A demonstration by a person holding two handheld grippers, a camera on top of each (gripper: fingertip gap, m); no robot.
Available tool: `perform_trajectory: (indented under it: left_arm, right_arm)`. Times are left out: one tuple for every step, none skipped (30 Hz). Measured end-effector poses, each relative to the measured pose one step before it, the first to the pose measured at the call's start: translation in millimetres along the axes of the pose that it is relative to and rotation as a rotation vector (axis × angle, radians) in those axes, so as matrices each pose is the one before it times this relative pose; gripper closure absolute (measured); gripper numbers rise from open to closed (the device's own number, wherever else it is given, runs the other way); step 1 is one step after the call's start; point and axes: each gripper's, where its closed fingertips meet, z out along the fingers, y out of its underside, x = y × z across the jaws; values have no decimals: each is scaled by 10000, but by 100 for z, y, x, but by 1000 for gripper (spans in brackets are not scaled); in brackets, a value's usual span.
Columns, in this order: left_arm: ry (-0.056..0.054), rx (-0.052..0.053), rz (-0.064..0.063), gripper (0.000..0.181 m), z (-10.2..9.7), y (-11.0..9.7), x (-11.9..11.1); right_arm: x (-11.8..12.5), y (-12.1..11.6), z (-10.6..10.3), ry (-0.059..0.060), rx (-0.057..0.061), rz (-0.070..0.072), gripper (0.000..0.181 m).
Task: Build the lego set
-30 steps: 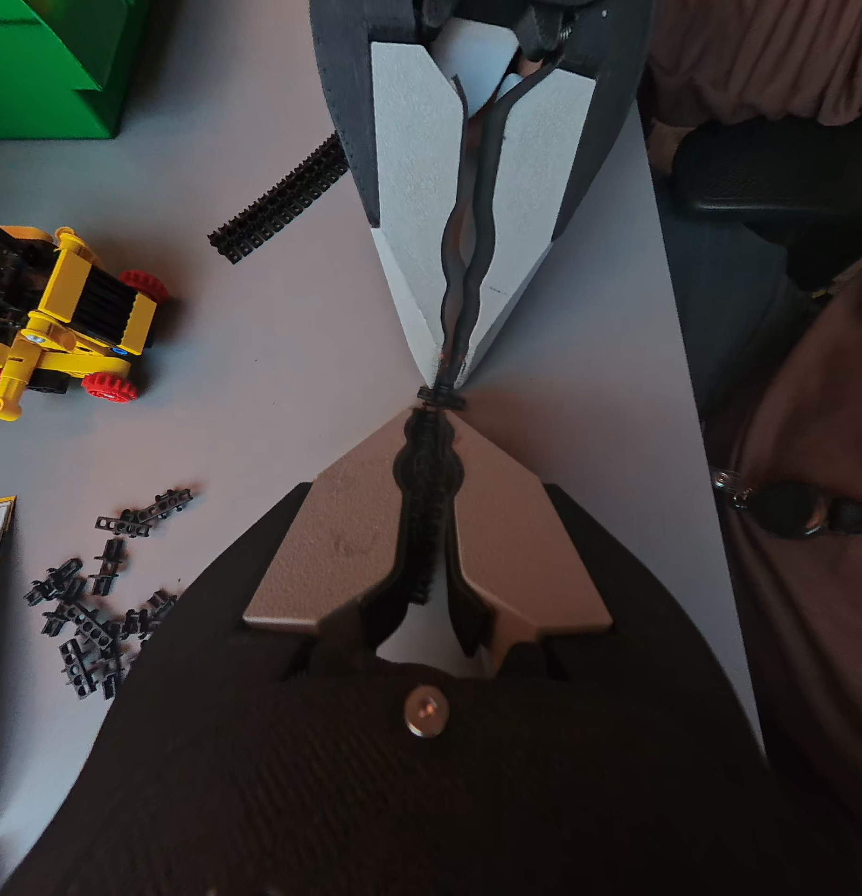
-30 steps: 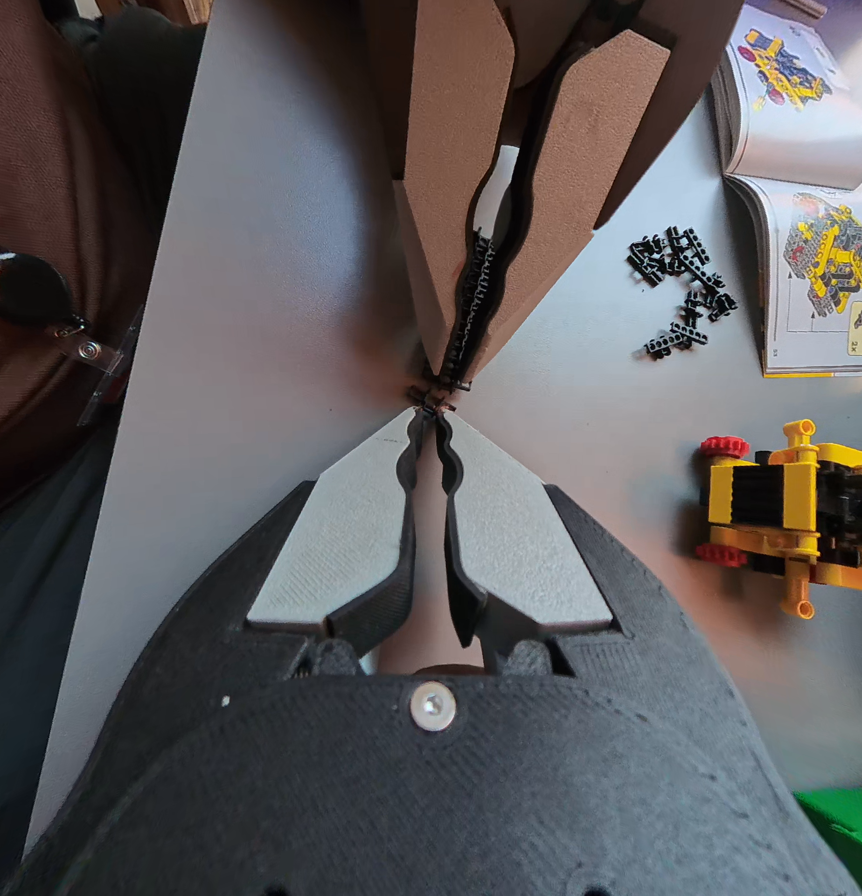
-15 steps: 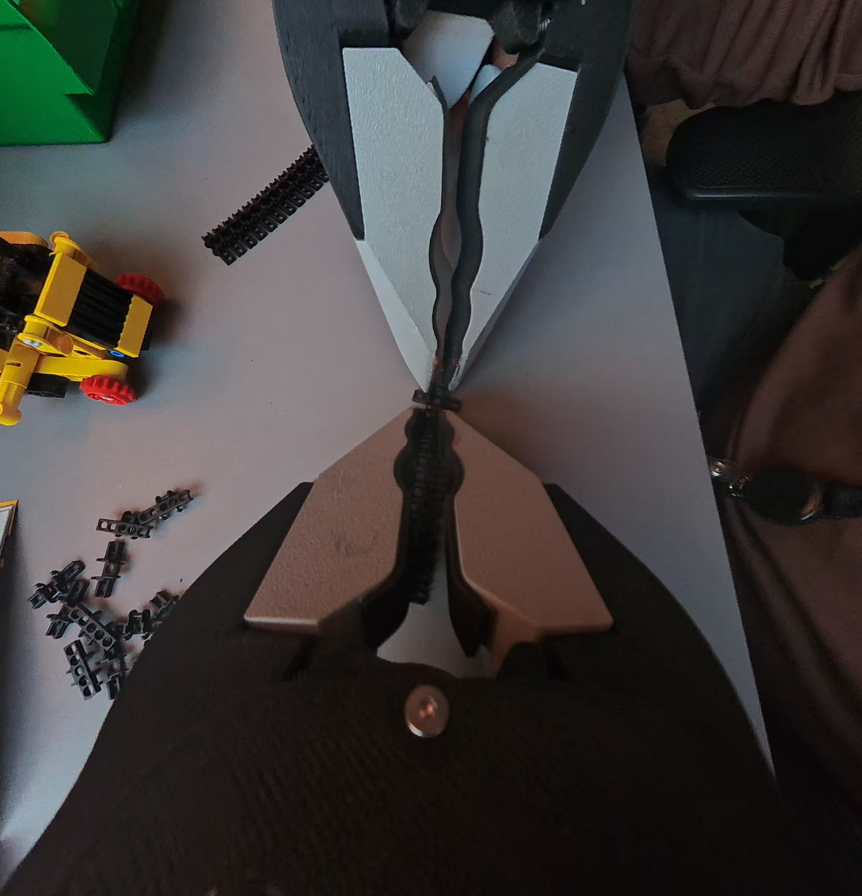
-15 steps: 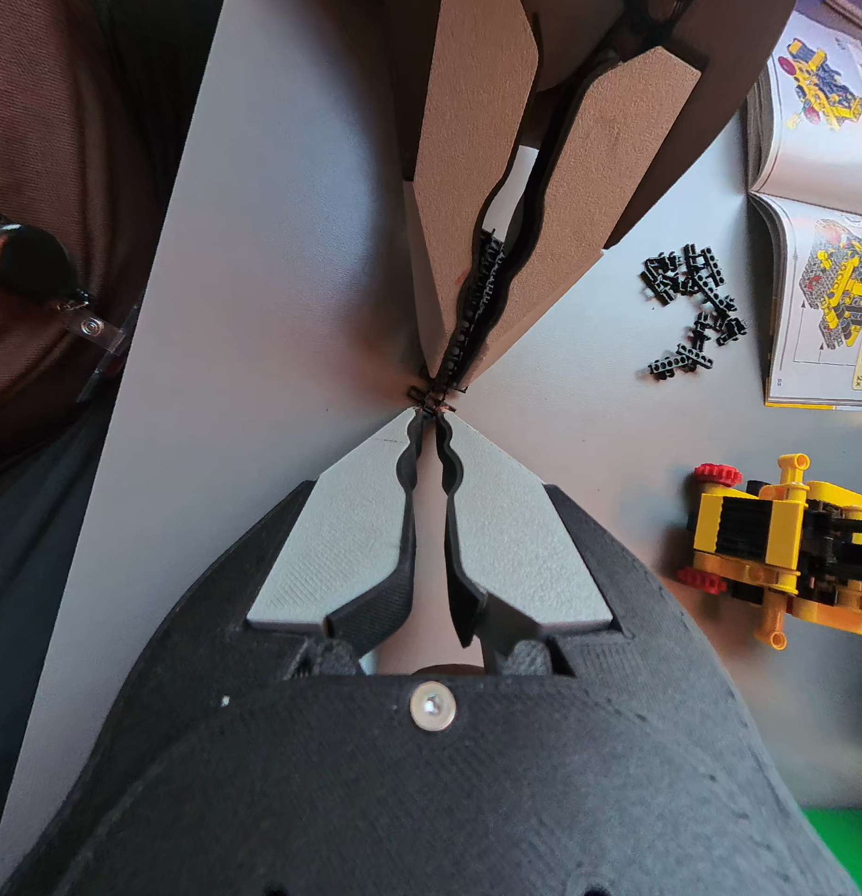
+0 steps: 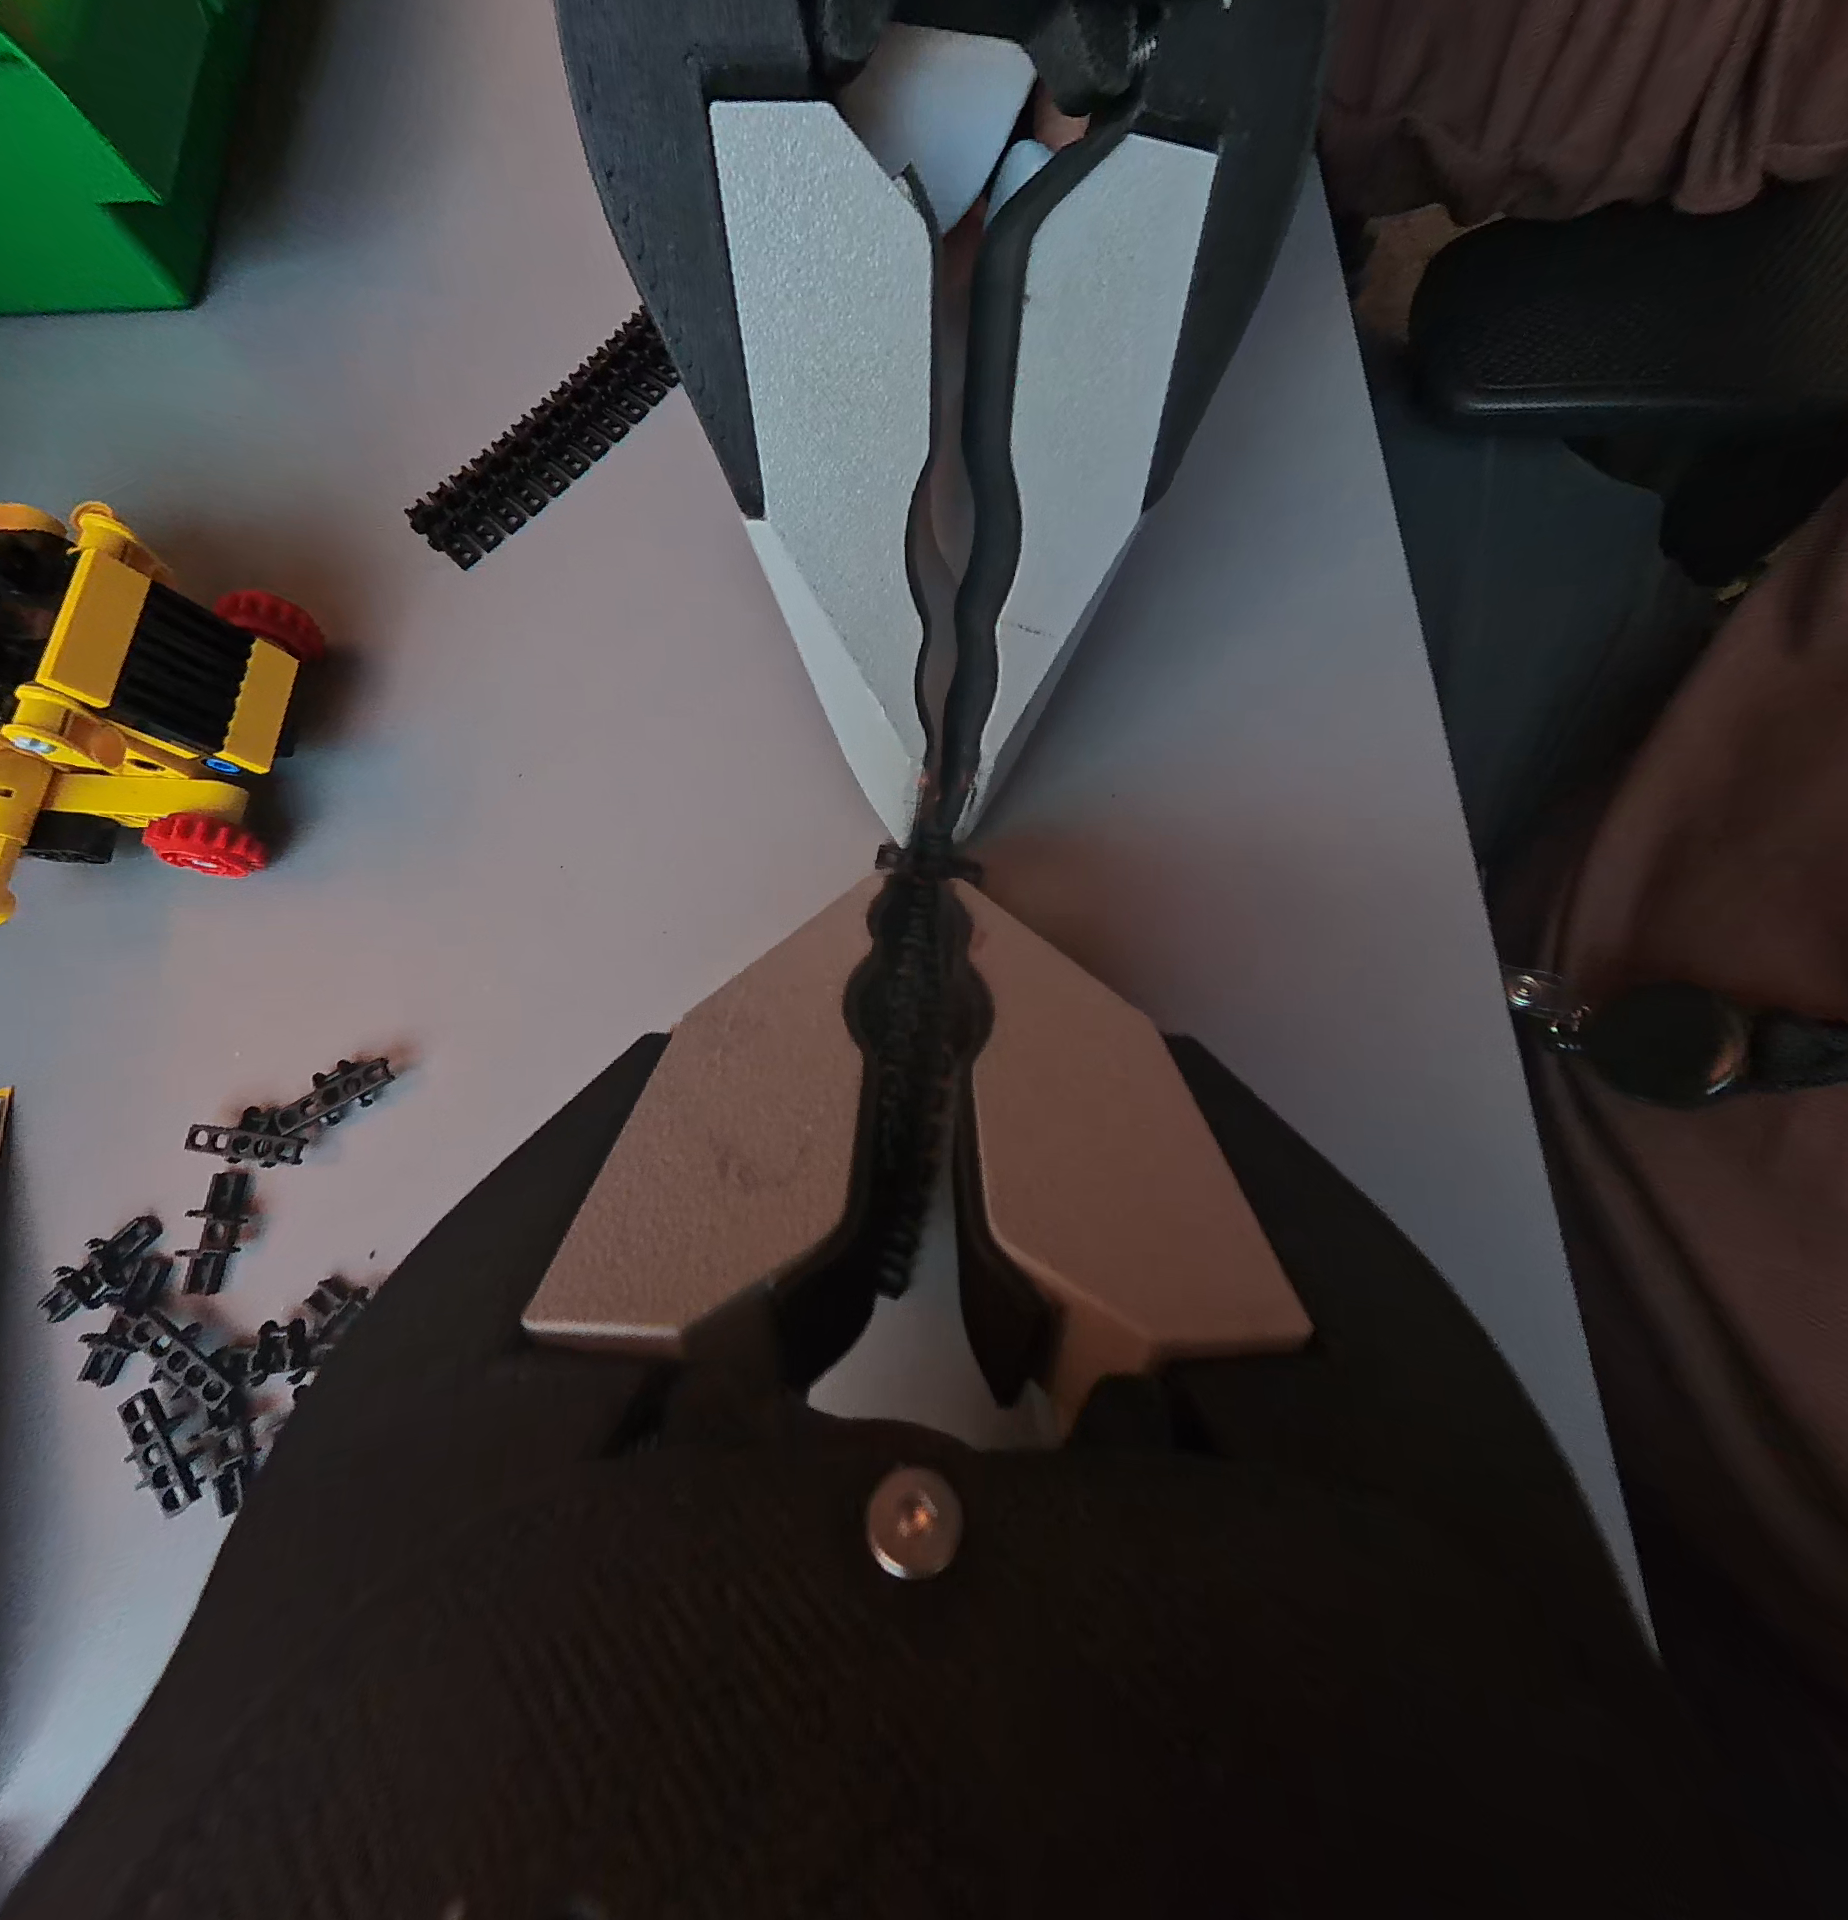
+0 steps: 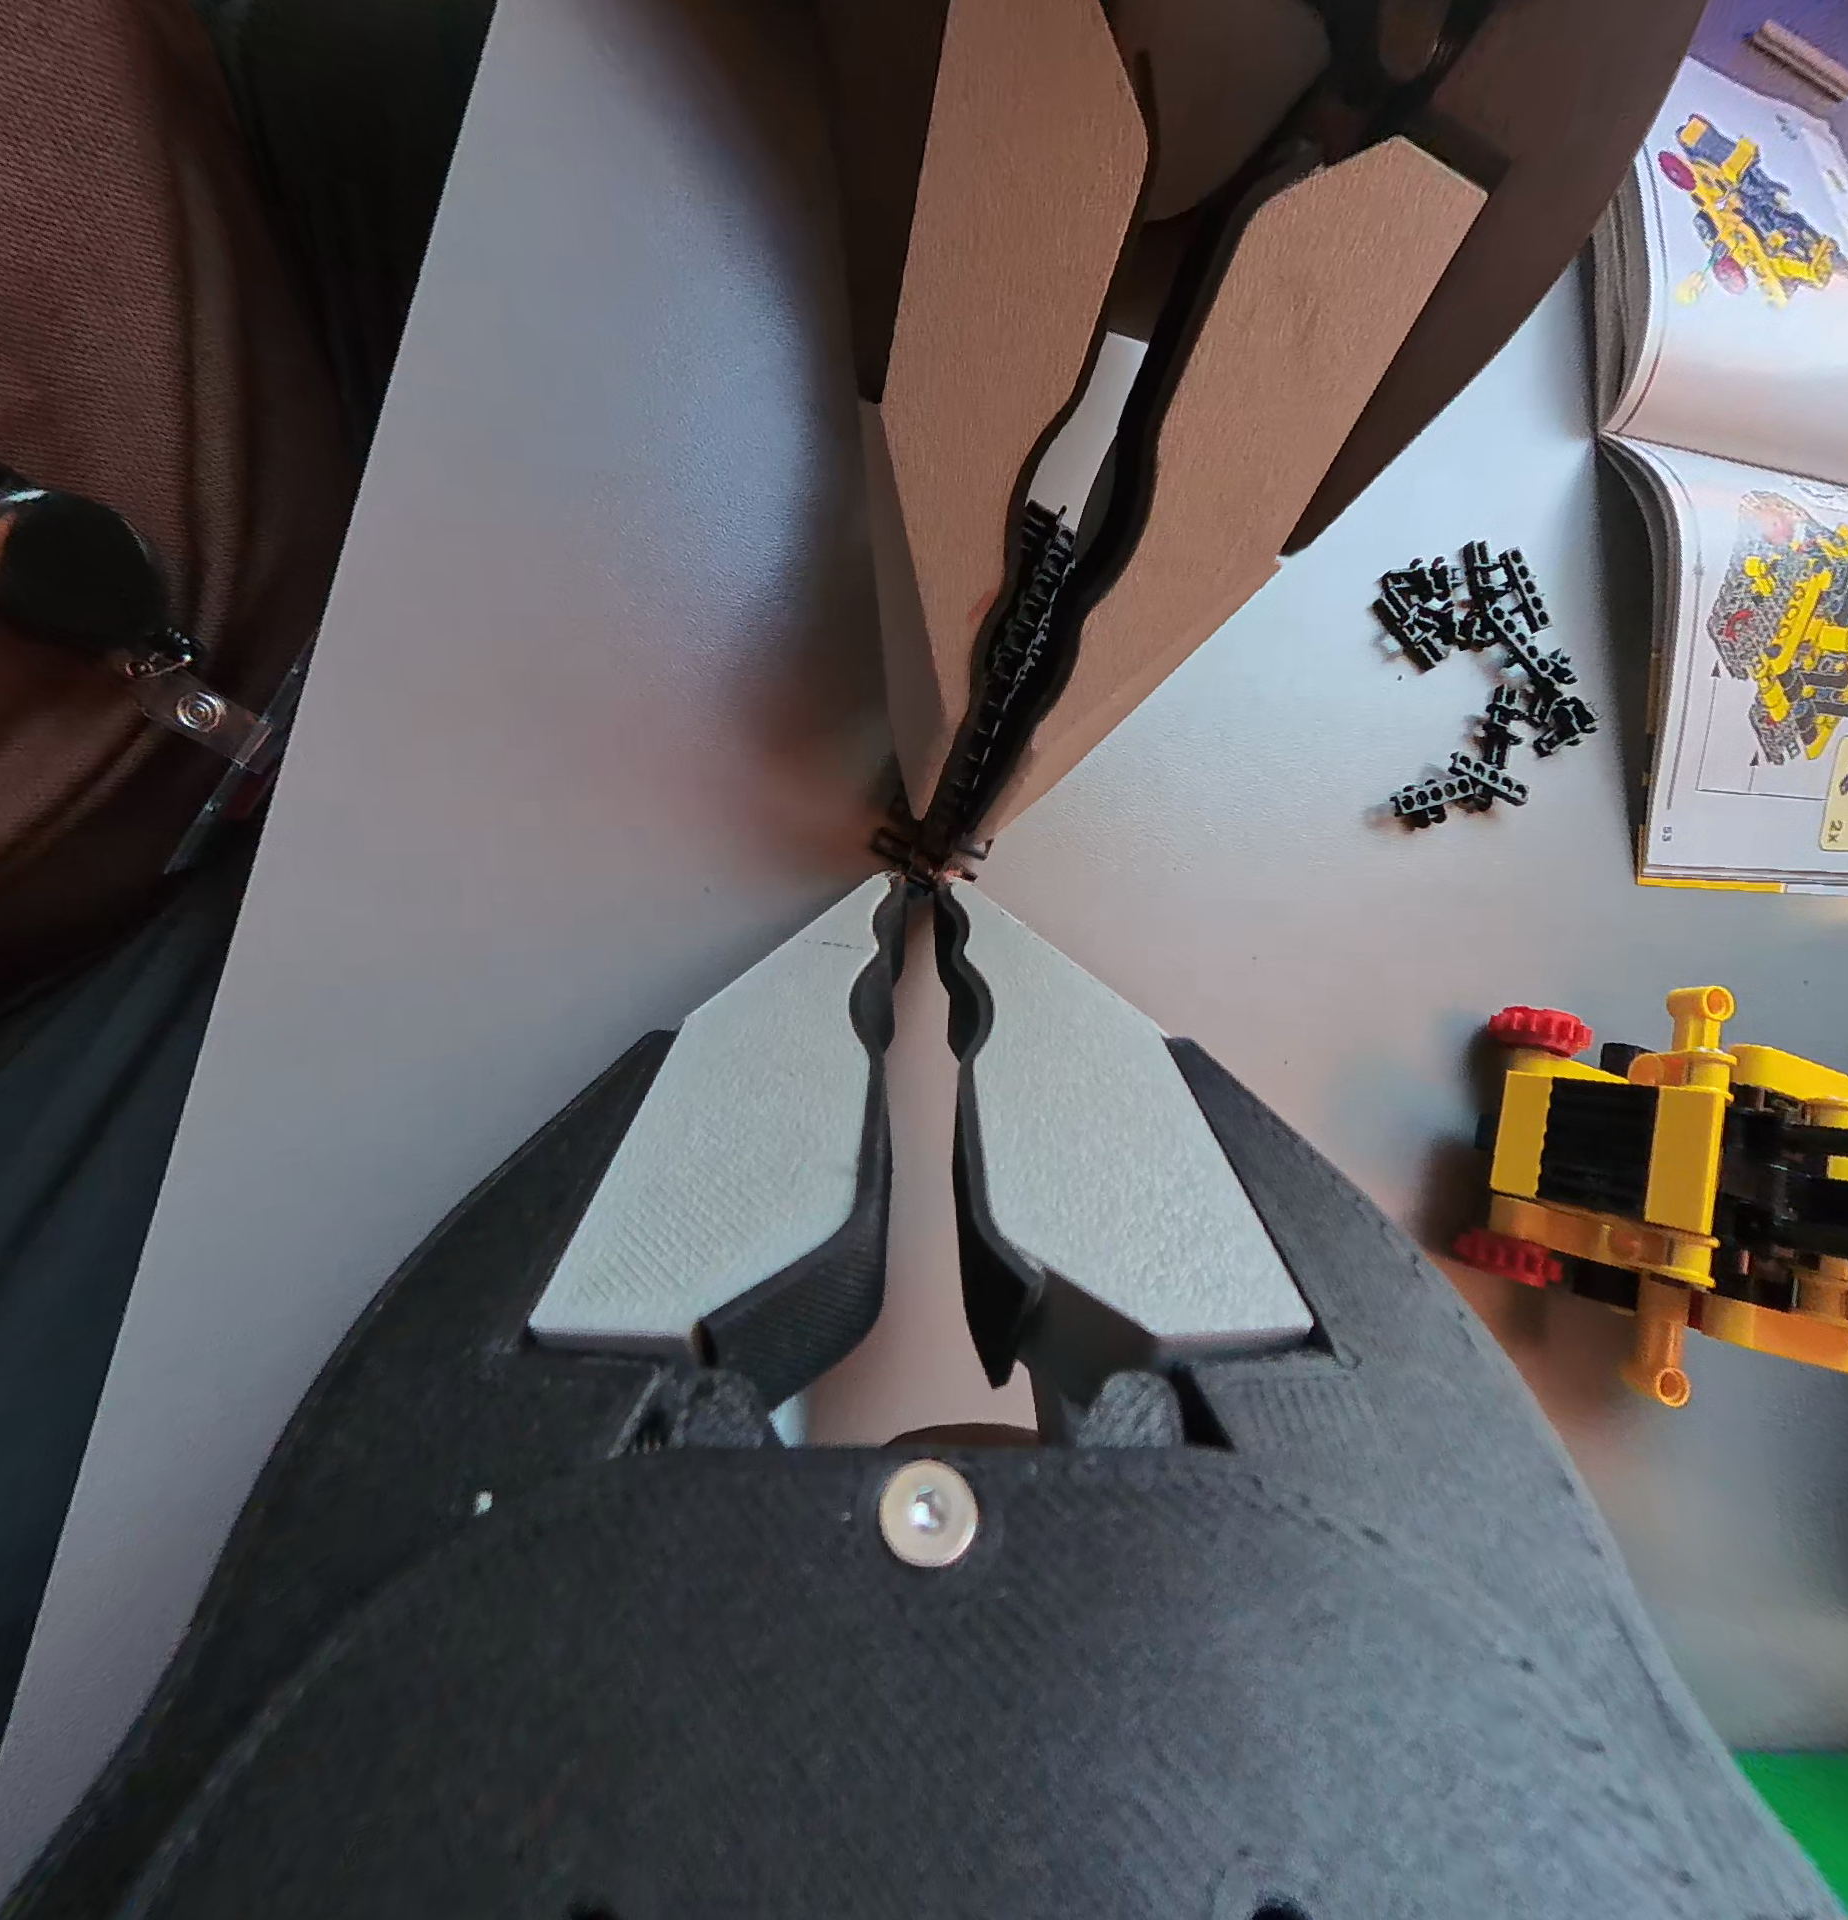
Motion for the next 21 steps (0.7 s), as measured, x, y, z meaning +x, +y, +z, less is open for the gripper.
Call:
perform_trajectory:
  left_arm:
    - [4, -12, 6, 178, 27, 39, -7]
    - [6, 0, -14, 178, 2, 11, -2]
    - [4, 4, -23, 178, 20, -8, -7]
    - [4, 4, -11, 179, 26, 0, -5]
    - [-4, -2, 4, 178, 33, 12, -5]
    - [-14, -12, 7, 178, 38, 14, 2]
    - [-18, -3, 7, 178, 39, 7, -16]
    - [-8, 12, 0, 178, 8, -17, -12]
    - [-1, 3, -15, 178, 11, 1, -1]
    - [-3, 4, -28, 179, 8, -10, -24]
    - [-18, 3, -20, 178, 12, 1, -30]
    - [4, 7, -10, 179, 0, -5, -8]
    - [3, 13, -11, 178, 9, -4, 10]
    - [4, 10, -4, 178, 14, -6, 8]
    - [-5, -6, 7, 178, -12, 2, -1]
    - [-31, -23, -5, 178, -15, 17, -48]
    - [-76, -24, -35, 177, -46, -8, -121]
    - [-103, 2, -59, 175, -52, -47, -176]
    - [-69, 18, -59, 172, -63, -48, -165]
    - [21, 40, -58, 172, -58, -41, -27]
    - [81, 40, -39, 174, -28, -44, 80]
  right_arm:
    - [-3, -1, -10, -3, -4, 1, 179]
    - [-3, 3, 7, -2, 10, 5, 179]
    - [-3, 2, -11, 4, 13, -3, 179]
    - [-6, 10, -6, 8, 9, -6, 179]
    - [-3, 16, -25, 7, 12, -7, 179]
    - [-6, 7, -8, 11, 16, -6, 179]
    - [9, 19, -9, 10, 16, 9, 179]
    - [5, 14, -15, -2, 21, 19, 179]
    - [-5, -7, 0, -3, 21, 16, 179]
    - [14, 5, -2, 3, 10, 20, 179]
    - [42, 22, 2, 26, -5, 14, 179]
    - [16, 2, -4, 14, 3, 1, 179]
    - [3, -5, 10, 17, 2, 1, 179]
    - [11, 6, -9, 11, 8, 10, 179]
    - [-7, -2, 6, 3, 18, 16, 179]
    - [22, -6, 0, 10, 22, 17, 179]
    - [47, 19, 7, 34, 10, 9, 179]
    - [12, 5, 3, 18, 3, -2, 179]
    - [9, 0, 0, 5, 0, -2, 179]
    - [2, -6, 5, 2, -3, -7, 179]
    - [-1, 0, 3, -4, -5, -1, 179]
